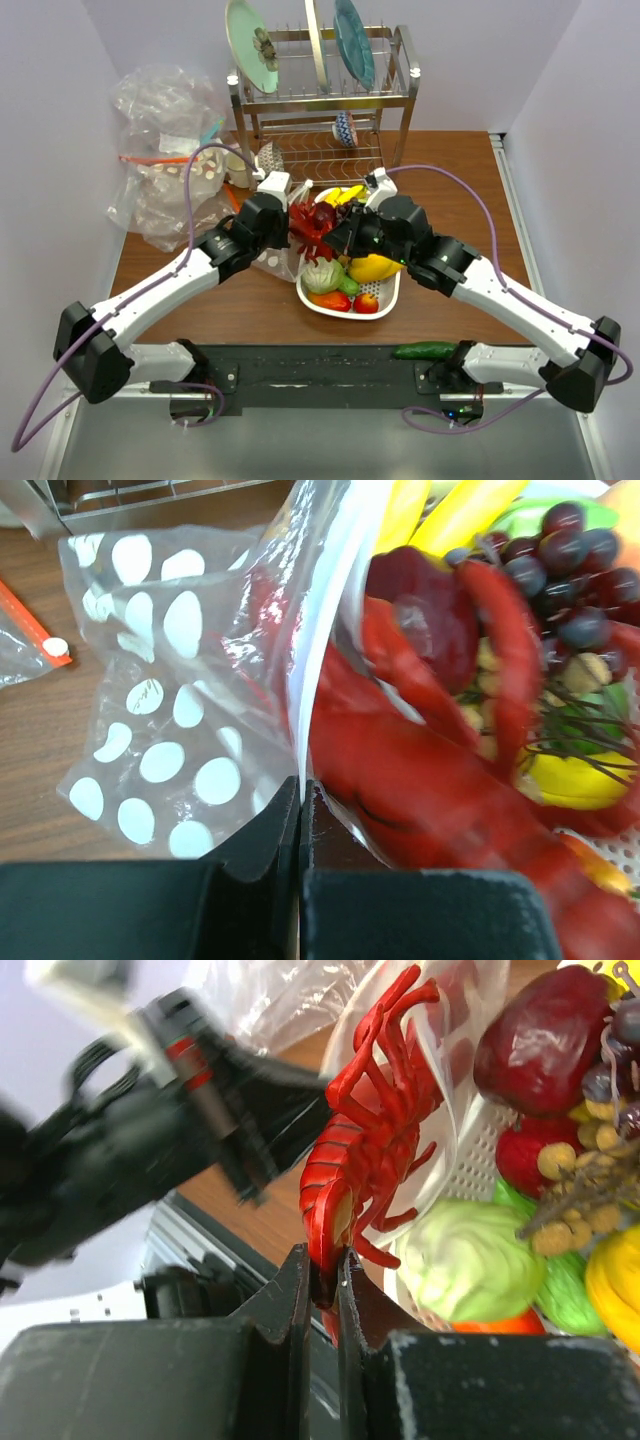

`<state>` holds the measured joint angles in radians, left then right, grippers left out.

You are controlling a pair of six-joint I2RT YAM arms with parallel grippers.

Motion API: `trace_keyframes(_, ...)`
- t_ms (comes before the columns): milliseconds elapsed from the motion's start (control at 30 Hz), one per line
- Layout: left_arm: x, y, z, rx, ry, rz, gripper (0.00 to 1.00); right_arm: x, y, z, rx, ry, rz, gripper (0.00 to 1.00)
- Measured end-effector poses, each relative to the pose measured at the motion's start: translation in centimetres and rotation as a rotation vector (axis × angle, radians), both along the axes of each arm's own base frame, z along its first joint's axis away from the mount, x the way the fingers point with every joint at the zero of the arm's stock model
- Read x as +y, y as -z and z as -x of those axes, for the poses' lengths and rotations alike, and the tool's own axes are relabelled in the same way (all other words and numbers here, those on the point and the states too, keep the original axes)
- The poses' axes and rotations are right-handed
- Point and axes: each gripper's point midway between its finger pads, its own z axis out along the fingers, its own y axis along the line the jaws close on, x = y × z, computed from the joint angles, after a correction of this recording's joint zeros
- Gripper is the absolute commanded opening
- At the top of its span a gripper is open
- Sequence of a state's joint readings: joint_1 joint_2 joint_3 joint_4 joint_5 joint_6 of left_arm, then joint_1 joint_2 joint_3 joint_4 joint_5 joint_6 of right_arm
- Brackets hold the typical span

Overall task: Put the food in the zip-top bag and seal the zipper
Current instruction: Place the fake lobster in the zipper food storage bag.

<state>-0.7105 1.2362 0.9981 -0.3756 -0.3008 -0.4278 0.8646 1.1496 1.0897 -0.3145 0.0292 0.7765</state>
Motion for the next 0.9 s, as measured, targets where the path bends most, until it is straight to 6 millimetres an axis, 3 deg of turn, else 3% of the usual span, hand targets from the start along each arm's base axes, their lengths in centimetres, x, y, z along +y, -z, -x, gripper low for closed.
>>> trace_keyframes(167, 0.3, 1.3, -1.1, 0.035, -0.022, -0.023, 0.00, -0.8, -1.0, 1.1, -0.025, -0.018, 0.005, 0.00)
trace_keyframes(367, 0.1, 0.7, -1.5, 0.026, -0.023, -0.010, 0.00, -1.0, -1.7, 1.6, -0.037, -0.025, -0.008, 0.00)
trace_keyframes(667, -1.0, -1.6, -0.7, -0.045, 0.034, 0.108, 0.00, 0.1, -0.3, 0.8, 0.069, 0.013, -0.048, 0.00)
trace_keyframes(900, -0.2, -0.8, 0.9, -0.099, 0.033, 0.155, 0.00, 0.4, 1.2, -0.7, 0.202, 0.053, -0.110, 0.00)
